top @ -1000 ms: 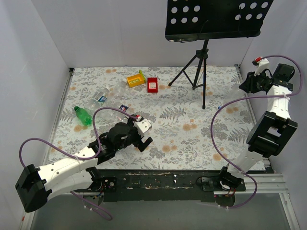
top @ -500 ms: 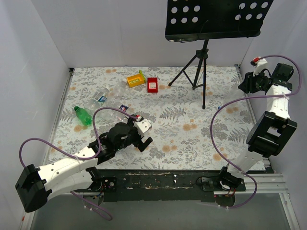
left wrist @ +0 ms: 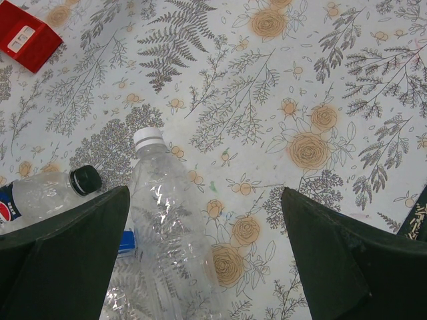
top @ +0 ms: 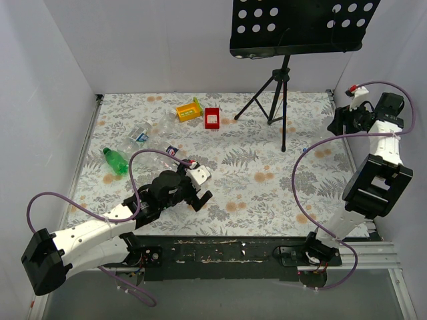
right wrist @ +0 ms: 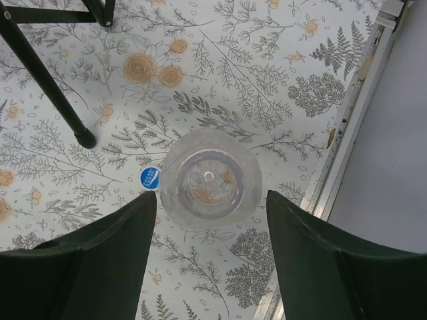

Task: Unscrew the bottle caps
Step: Place the plastic bottle at the center of the board.

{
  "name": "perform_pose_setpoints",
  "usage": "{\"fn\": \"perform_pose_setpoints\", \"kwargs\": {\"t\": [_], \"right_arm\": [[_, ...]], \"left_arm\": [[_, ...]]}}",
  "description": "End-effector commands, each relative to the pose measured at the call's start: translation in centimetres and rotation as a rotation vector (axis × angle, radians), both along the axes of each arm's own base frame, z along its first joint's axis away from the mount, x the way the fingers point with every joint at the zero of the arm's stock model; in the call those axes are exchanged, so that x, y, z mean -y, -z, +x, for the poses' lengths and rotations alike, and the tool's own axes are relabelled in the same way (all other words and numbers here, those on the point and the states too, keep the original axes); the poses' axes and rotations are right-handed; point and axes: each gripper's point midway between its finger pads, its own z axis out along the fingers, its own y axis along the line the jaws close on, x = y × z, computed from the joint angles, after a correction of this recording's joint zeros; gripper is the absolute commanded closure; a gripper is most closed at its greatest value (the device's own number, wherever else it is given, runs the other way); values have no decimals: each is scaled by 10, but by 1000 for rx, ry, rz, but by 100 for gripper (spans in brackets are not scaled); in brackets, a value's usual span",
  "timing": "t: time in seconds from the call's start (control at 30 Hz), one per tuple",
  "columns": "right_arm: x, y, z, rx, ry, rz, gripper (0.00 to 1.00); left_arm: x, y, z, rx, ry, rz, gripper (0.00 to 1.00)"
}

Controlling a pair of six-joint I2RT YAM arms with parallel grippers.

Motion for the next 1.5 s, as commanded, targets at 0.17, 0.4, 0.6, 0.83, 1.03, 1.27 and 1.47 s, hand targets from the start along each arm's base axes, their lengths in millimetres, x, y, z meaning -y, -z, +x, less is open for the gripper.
{"fn": "perform_pose_setpoints", "kwargs": {"t": [0.17,0.4,0.6,0.83,1.03,1.27,1.47], "right_arm": [[-1,-39,-7,91,14,-50,18],[1,-56,-13,121,28,-58,14],[4,-62,-24,123,42,-61,13],[7,-64,-40,125,55,-66,13],[7,-62,-54,119,58,-70,13],[6,-62,-66,109,63,-67,13],[2,-61,-78,101,59,-72,13]], "left_arm": [[-2,-11,0,26,1,-19,2],[-3,-15,0,34,-1,-30,2],[-3,-19,-1,40,0,-47,2],[-4,-23,-2,44,-2,-62,2],[-4,-24,-3,45,0,-67,2],[-3,-27,-3,48,5,-74,2],[-3,-27,-4,48,9,-76,2]]}}
